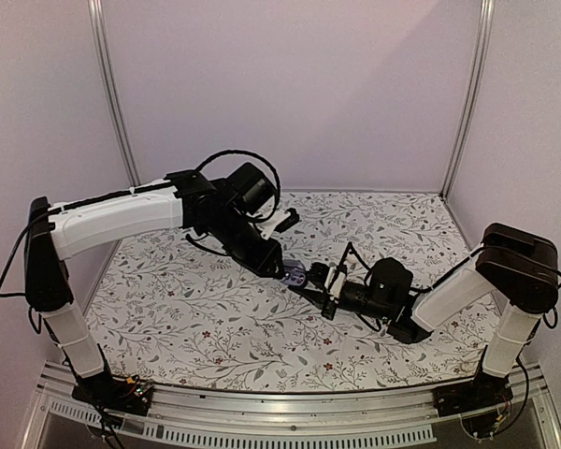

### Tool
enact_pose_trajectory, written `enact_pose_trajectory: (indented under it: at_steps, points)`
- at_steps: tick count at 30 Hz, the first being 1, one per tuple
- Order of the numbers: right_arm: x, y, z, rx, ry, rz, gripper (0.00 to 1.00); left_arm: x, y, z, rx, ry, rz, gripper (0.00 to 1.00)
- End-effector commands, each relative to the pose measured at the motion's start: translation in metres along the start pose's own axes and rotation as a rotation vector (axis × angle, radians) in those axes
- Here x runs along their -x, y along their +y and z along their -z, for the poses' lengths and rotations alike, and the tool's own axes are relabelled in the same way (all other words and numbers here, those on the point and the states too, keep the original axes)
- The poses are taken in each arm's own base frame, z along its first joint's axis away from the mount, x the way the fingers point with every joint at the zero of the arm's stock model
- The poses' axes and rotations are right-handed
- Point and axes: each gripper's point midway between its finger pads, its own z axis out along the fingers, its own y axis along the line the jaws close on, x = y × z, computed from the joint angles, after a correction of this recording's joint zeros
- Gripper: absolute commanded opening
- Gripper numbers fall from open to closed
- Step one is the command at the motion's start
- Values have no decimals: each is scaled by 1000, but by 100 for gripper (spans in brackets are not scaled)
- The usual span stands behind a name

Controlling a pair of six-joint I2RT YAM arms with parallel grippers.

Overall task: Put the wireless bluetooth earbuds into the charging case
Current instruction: Insert the left earbud into the left side groove of the charging case.

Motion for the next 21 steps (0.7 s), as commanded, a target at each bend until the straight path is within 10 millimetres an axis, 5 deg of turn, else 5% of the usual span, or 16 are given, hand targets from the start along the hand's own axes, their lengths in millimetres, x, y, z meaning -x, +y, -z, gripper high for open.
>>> enact_pose_trajectory:
  at_steps: [1,21]
  points:
    - [18,-3,-5,-6,-65,-5,0,7,-2,13,5,-30,-11,24]
    - [17,-2,-4,-2,-68,-18,0,16,2,32,22,-75,-13,33]
